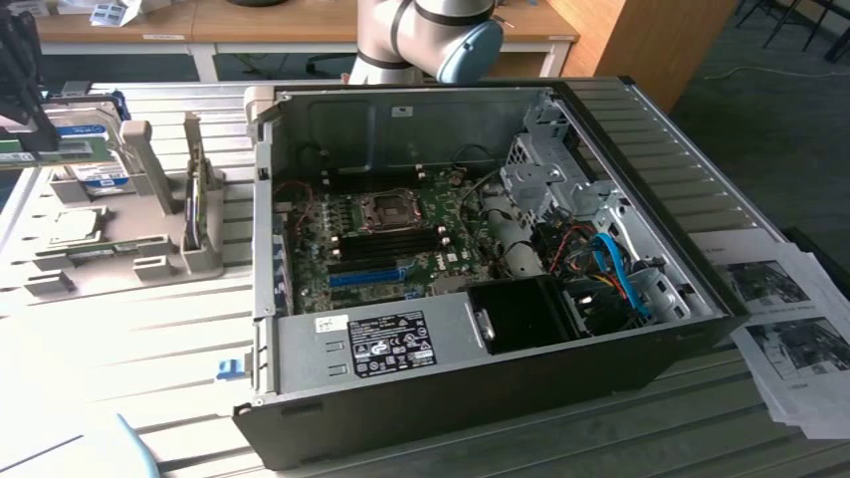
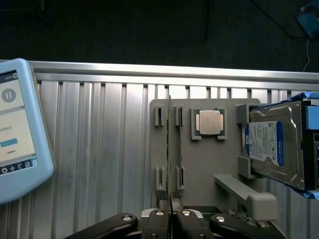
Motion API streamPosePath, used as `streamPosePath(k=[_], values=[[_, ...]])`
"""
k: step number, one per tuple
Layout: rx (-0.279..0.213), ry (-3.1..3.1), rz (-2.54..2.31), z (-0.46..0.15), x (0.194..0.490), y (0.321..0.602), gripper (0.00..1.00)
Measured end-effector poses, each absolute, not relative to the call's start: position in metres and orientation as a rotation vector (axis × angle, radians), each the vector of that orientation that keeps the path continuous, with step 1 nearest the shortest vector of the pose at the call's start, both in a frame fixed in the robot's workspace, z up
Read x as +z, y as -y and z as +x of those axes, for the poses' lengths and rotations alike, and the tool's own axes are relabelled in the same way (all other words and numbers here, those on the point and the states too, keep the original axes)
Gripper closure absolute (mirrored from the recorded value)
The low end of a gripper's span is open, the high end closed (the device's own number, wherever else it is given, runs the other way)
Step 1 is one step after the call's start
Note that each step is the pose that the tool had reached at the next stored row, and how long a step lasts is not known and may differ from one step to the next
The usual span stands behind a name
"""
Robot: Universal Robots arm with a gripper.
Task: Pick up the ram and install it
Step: 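Pick up the ram and move it above insertion slot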
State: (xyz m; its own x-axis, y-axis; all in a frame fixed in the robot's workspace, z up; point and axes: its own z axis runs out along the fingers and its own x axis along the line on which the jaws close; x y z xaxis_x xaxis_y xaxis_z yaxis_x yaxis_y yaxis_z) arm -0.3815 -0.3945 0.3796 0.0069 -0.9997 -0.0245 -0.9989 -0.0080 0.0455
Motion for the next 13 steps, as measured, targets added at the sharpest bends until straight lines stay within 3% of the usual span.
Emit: streamPosePath(k=[13], values=[[-0.078,2.202,2.218,-0.359,0.379,0.395,0.89]])
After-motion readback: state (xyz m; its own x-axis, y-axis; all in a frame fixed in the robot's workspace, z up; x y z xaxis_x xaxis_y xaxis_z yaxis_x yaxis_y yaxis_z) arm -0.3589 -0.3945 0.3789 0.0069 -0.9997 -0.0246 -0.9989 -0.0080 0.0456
